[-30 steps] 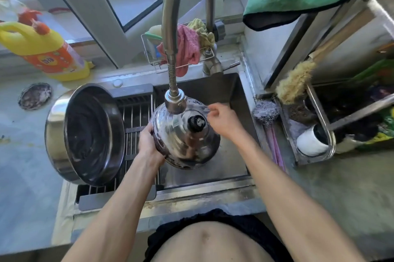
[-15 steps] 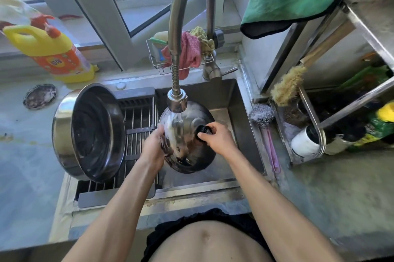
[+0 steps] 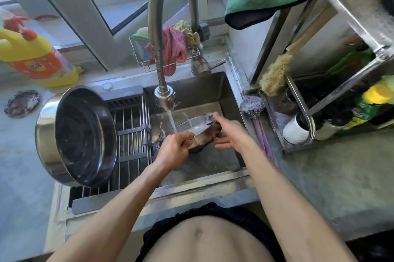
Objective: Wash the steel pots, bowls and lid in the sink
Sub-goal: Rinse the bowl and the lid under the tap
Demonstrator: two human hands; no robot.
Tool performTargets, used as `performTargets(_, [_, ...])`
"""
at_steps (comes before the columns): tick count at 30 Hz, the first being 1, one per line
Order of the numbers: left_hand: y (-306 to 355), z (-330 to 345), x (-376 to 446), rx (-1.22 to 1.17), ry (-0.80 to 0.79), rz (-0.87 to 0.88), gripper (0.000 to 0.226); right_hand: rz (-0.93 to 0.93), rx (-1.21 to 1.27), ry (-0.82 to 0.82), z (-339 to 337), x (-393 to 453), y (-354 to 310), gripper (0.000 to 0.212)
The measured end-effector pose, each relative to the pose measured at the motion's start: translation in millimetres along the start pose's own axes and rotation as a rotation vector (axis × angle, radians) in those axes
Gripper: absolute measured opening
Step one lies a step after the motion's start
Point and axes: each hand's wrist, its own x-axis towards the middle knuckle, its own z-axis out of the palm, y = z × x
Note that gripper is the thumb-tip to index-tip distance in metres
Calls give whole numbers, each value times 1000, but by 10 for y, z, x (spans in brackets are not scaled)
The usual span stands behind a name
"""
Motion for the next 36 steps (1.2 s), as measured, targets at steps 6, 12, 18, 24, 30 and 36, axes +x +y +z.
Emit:
performTargets(6, [-110, 102, -102, 290, -110, 256, 32, 56, 82, 33, -18, 5, 217, 18])
performTargets(12, [-325, 5, -76, 535, -83, 472, 16, 46, 247, 49, 120, 132, 398, 44])
performTargets(18, [-509, -162, 63, 803, -45, 481, 33, -34, 389, 142, 273, 176, 455, 32])
performTargets(24, [-549, -40, 191, 806, -31, 182, 46, -368, 36, 313, 178, -46, 183, 38])
performTargets(30, [-374, 190, 147, 730, -168, -5, 53, -466, -190, 350, 54, -271, -103, 22])
performTargets(36, [-228, 92, 37, -30, 106, 49, 34, -300, -182, 354, -23, -246, -300, 41])
